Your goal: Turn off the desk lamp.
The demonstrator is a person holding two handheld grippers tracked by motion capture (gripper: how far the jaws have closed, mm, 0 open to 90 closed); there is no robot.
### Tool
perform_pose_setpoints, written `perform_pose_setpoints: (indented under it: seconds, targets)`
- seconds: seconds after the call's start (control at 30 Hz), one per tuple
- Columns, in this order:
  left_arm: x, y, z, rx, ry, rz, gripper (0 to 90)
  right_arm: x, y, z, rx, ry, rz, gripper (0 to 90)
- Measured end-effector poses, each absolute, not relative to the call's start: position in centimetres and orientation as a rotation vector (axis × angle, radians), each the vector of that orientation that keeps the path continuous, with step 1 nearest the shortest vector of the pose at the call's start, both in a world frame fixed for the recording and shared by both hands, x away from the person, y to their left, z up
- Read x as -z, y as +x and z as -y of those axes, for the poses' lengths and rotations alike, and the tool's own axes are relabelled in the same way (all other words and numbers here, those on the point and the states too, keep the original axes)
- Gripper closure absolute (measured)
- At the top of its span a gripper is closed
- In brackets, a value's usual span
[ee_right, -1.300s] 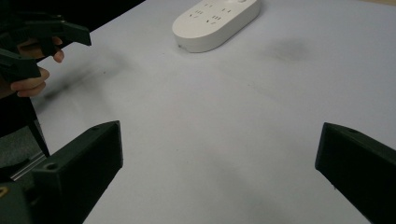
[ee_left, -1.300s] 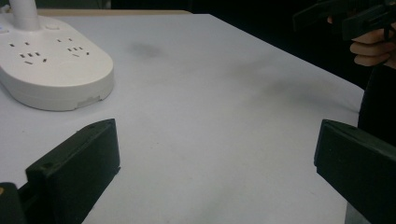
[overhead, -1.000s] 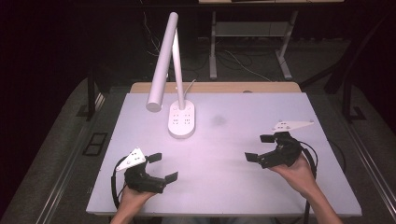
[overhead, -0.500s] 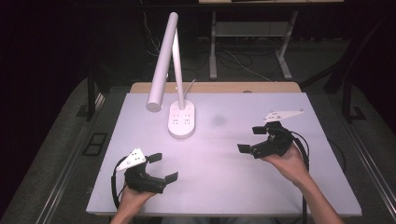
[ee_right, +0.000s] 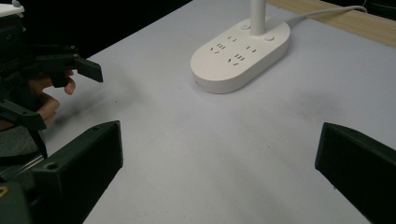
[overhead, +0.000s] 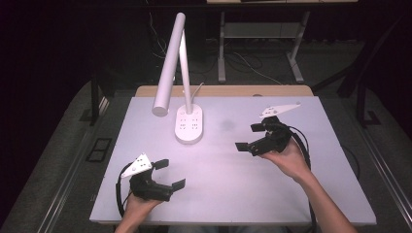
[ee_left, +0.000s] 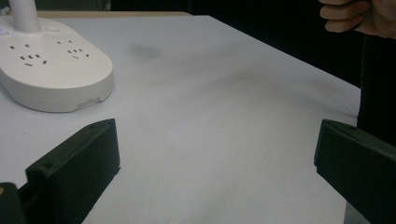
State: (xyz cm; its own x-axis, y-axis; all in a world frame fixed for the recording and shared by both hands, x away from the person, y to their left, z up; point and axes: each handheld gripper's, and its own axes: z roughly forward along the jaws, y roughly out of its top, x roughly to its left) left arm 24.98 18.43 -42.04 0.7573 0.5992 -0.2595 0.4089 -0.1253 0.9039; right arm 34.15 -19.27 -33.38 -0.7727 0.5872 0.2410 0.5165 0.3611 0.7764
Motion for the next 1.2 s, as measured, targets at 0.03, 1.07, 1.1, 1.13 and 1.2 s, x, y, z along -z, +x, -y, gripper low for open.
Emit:
perform_pose_setpoints:
  seconds: [0.03, 1.07, 1.1, 1.13, 1.2]
  targets:
    - [42.0, 25.0, -18.4, -0.197, 1.750, -0.794, 0.0, 33.3, 34.3, 19.1, -1.395, 1.019, -2.528, 0.8]
    - [42.0, 25.0, -18.7, -0.193, 1.742, -0.802, 0.0, 33.6, 40.0, 14.1, -1.387, 1.039, -2.568, 0.8]
    - [42.0, 25.0, -18.7, -0.193, 1.743, -0.801, 0.0, 33.7, 40.2, 14.0, -1.395, 1.047, -2.570, 0.8]
    - [42.0, 25.0, -18.7, -0.192, 1.742, -0.801, 0.0, 33.7, 40.4, 13.9, -1.399, 1.063, -2.564, 0.8]
    - [42.0, 25.0, -18.7, -0.192, 1.742, -0.799, 0.0, 33.9, 40.8, 13.6, -1.393, 1.076, -2.568, 0.8]
